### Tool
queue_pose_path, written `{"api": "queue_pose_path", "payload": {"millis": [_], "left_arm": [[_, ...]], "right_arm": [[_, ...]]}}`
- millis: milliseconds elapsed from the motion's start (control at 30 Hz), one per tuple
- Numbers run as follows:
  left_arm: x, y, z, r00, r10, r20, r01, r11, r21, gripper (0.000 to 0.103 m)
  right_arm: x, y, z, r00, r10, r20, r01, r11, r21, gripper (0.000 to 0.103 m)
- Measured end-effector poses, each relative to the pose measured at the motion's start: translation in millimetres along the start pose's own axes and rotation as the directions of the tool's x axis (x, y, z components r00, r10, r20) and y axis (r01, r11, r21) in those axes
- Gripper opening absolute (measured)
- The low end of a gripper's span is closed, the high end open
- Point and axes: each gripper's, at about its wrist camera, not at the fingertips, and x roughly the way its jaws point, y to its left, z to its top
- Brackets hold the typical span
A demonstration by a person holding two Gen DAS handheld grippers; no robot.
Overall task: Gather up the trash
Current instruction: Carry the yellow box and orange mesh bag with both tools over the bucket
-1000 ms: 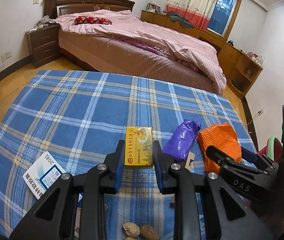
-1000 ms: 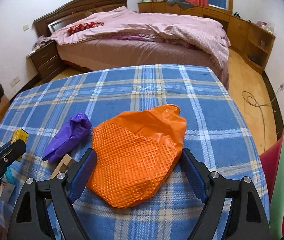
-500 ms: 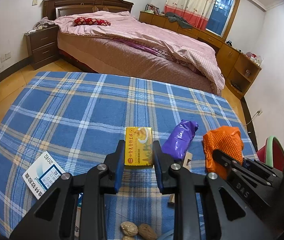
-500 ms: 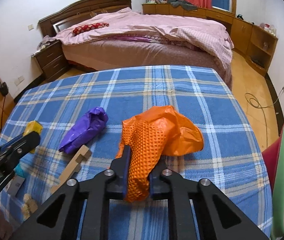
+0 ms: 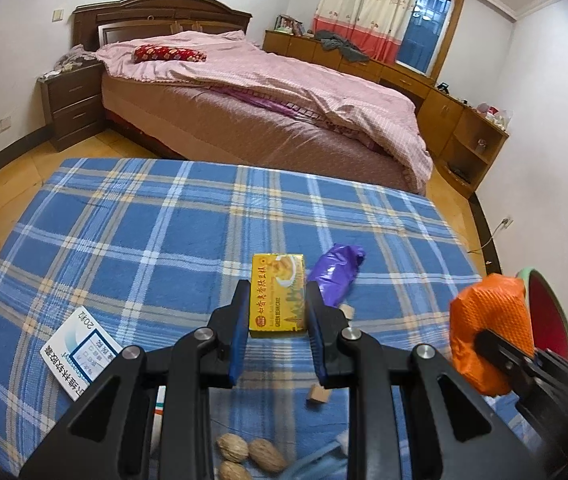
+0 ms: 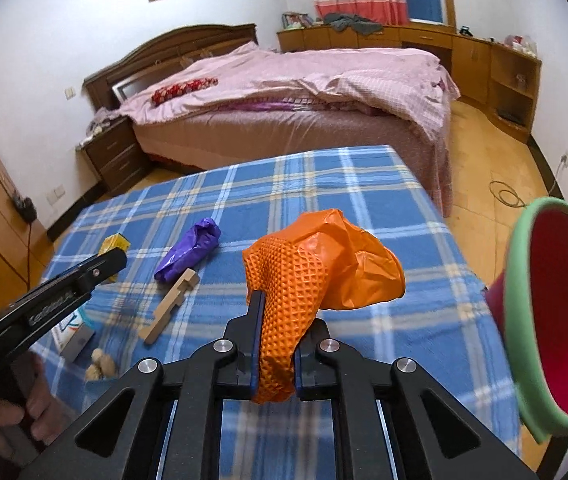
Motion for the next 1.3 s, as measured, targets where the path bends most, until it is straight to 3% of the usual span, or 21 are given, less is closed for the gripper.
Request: {"api": "queue_pose_path", "payload": {"millis": [733,1300], "left_arm": [[-64.0,-83.0,-17.1,0.983,-0.181,0.000,0.180,0.978,0.102,0.026],[-71.9,-157.2,-31.8,0.958,-0.281,-0.059,0.287,0.937,0.198,0.026]], "right_arm": [[-109.5,-79.1,-42.6,0.987,-0.091,0.133,0.070,0.985,0.155,0.011],[-161.9,-149.3,-59.3,0.961,-0.196,0.197,0.146,0.959,0.242,0.011]]}}
